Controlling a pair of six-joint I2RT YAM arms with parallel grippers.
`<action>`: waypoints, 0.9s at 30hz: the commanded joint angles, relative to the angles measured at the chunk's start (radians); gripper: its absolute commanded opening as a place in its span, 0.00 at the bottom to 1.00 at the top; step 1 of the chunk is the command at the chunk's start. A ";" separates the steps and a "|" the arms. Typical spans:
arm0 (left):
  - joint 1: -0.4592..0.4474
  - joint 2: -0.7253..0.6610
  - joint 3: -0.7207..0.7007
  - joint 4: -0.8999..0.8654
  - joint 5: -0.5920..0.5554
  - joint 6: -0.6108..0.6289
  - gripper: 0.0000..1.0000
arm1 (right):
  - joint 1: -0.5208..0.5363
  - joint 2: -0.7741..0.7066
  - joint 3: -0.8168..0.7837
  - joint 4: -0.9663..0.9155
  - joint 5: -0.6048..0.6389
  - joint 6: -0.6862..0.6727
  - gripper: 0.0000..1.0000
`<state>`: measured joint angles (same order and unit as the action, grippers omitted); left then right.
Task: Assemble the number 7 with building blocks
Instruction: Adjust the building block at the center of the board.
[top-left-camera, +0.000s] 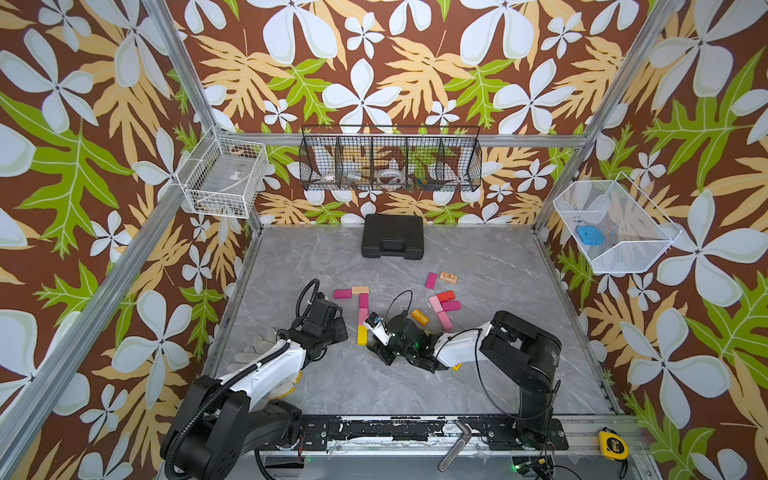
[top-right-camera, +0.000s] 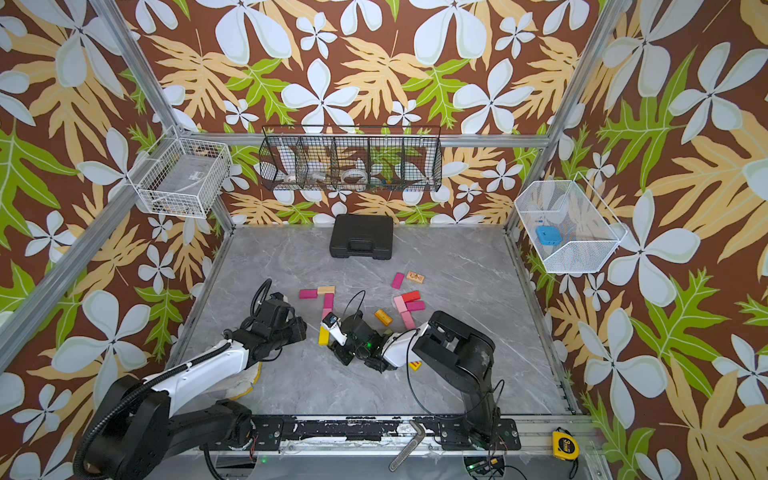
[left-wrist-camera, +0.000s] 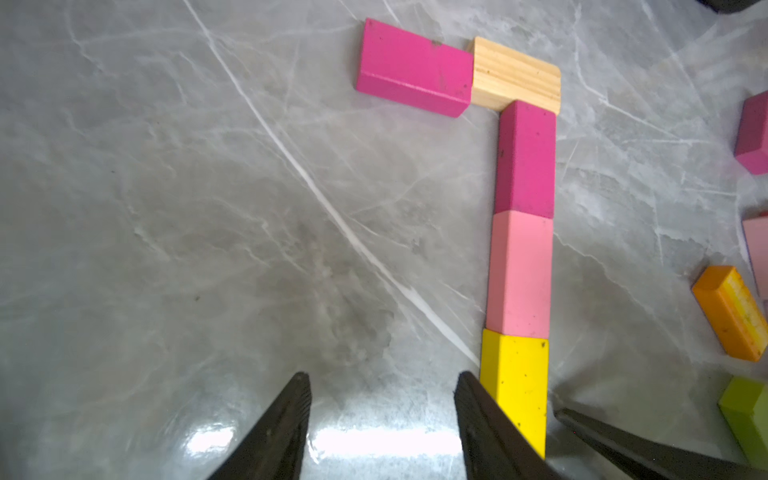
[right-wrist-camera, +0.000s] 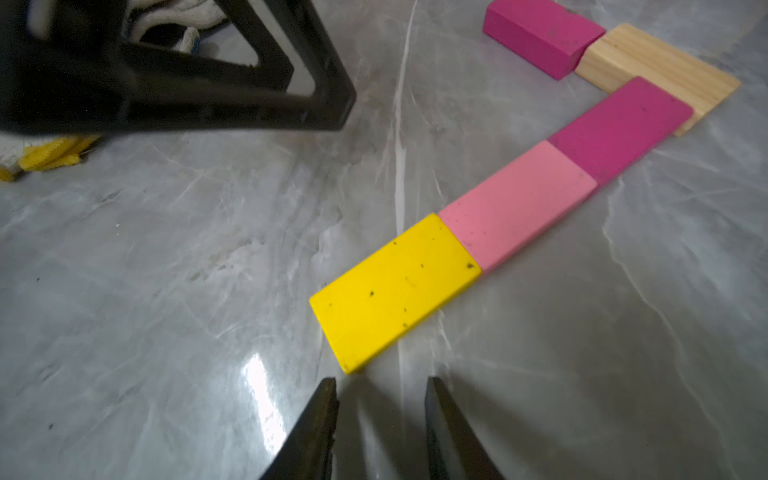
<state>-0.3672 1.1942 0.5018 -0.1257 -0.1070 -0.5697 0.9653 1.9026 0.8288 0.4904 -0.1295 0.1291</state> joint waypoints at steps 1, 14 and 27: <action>0.023 -0.004 0.029 0.024 -0.010 0.006 0.58 | -0.023 -0.042 -0.024 -0.030 -0.017 -0.016 0.37; 0.119 0.113 0.189 0.034 -0.064 0.014 0.55 | -0.177 0.025 0.173 -0.226 -0.023 -0.049 0.36; 0.137 0.336 0.294 0.031 0.048 0.059 0.49 | -0.227 0.112 0.382 -0.328 -0.025 -0.066 0.36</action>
<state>-0.2314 1.5082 0.7845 -0.0971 -0.0963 -0.5217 0.7452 2.0106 1.1995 0.1902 -0.1524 0.0708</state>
